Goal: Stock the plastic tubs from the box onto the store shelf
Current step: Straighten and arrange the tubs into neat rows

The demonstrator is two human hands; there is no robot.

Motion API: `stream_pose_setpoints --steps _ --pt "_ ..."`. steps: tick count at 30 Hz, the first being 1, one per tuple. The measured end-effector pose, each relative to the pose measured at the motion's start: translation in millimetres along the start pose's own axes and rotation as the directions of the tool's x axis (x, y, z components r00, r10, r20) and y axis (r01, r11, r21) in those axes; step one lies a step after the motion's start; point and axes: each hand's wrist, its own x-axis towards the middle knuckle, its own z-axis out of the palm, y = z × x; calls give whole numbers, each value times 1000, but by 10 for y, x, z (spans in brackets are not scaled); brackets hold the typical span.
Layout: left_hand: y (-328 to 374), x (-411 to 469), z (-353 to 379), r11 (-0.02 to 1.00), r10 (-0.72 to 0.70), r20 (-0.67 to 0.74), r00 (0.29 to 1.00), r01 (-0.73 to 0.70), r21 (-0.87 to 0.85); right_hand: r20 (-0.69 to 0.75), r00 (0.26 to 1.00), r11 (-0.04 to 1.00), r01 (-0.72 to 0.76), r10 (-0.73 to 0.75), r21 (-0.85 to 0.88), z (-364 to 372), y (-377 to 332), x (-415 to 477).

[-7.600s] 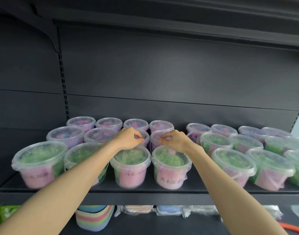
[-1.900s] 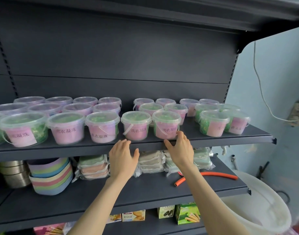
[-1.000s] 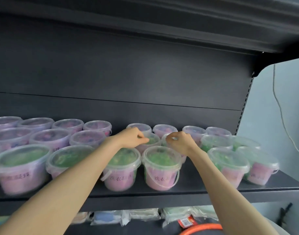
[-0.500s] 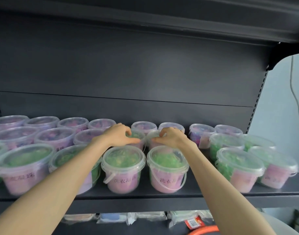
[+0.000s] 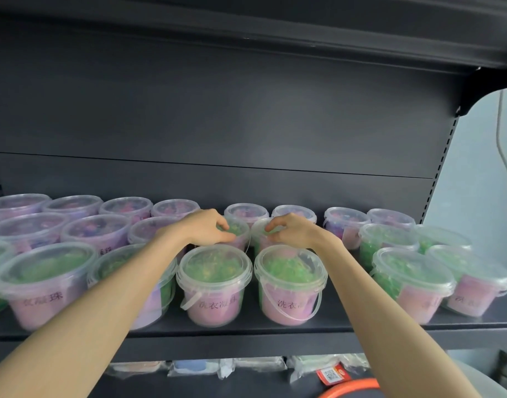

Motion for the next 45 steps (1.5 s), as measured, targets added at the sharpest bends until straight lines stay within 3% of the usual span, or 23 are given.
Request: stream_pose_setpoints --steps 5,11,15,20,29,33,41,45 --pt "7 78 -31 998 -6 16 1000 5 62 3 1000 999 1 -1 -47 -44 59 62" --pt "147 515 -43 999 37 -83 996 -34 36 -147 988 995 -66 54 -76 -183 216 365" --pt "216 889 41 996 52 18 998 -54 69 -88 989 977 -130 116 -171 -222 319 645" --pt "129 1074 68 987 28 130 991 -48 153 -24 985 974 -171 170 -151 -250 373 842" --pt "-80 1090 -3 965 -63 -70 996 78 250 -31 986 964 -164 161 -210 -140 256 983" --pt "-133 1113 -17 959 -99 -62 993 112 262 -48 988 961 -155 148 -229 -91 244 1052" --pt "-191 1131 -14 994 -90 13 996 89 70 0 988 972 -154 157 -176 -72 252 1158" --pt "-214 1132 -49 993 -106 56 993 103 57 -25 993 975 -120 117 -186 -70 294 1174"
